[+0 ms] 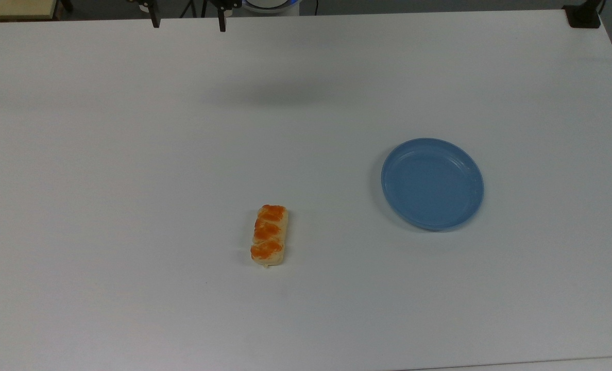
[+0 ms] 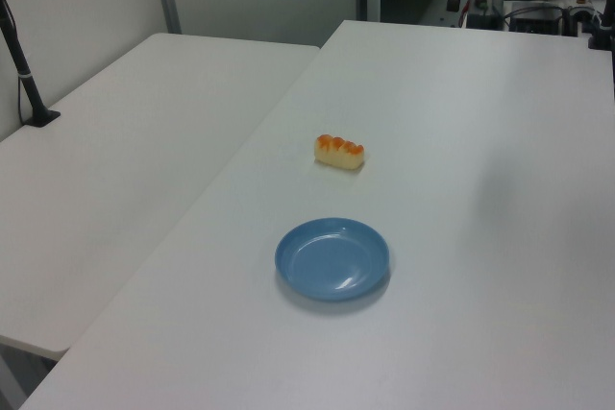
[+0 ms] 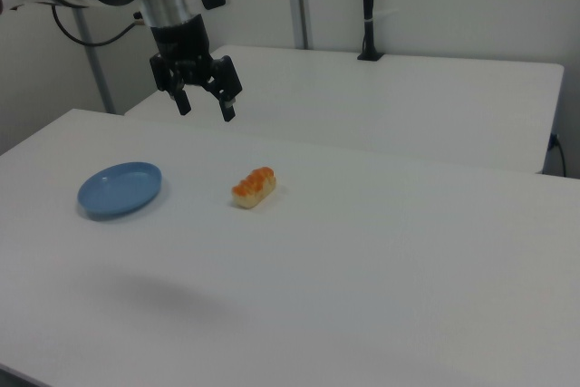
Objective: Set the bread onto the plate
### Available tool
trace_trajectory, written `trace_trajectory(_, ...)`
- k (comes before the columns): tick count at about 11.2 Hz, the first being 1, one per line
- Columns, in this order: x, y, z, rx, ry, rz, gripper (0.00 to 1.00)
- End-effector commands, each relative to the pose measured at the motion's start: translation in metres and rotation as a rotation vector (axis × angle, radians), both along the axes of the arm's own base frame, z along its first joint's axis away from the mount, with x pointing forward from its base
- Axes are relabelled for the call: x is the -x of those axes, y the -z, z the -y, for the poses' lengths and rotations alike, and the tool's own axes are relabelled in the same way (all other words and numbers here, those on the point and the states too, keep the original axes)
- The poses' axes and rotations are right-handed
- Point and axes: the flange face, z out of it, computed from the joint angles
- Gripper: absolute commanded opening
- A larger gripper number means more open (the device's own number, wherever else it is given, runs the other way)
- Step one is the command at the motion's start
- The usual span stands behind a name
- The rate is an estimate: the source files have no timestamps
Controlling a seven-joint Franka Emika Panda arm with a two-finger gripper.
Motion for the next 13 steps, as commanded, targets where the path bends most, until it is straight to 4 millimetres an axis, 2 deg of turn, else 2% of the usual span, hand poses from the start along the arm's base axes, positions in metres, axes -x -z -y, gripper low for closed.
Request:
trace_trajectory(1,-0.021,0.022,-0.001,-0.022,0.027,0.041,1.0)
trace_trajectory(4,-0.063,0.069,-0.007,-0.035,0.137,0.107,1.0)
trace_trajectory(6,-0.088,0.106,-0.029,-0.041,0.186,0.134,1.0)
trace_trajectory(8,-0.107,0.145,-0.06,-0.042,0.197,0.138,1.0)
trace_trajectory(9,-0.115,0.173,-0.082,-0.019,0.177,0.131,1.0)
trace_trajectory(10,-0.122,0.199,-0.095,0.014,0.18,0.13,1.0)
trace_trajectory(11,-0.129,0.221,-0.099,0.032,0.215,0.135,1.0)
trace_trajectory(13,-0.141,0.249,-0.111,0.031,0.253,0.167,1.0)
